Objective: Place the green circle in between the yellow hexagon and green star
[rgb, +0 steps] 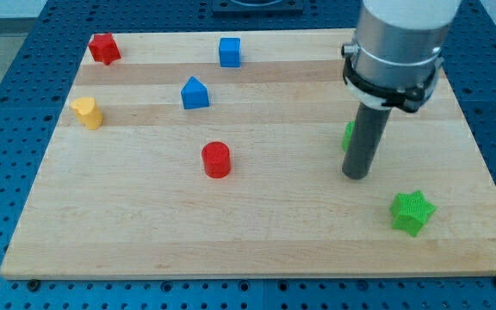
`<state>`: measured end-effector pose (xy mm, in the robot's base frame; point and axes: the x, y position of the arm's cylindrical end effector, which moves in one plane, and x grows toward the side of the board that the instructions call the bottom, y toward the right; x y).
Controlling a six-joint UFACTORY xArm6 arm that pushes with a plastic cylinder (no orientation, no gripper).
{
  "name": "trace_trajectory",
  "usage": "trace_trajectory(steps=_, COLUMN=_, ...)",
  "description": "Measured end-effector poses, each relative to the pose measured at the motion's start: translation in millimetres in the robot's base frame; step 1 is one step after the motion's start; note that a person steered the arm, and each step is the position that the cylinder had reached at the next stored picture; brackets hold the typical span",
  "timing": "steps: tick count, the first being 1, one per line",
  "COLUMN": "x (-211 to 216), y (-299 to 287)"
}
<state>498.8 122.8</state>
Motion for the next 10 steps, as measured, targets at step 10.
trace_trajectory(steps=10, x=-101.5, y=27.6)
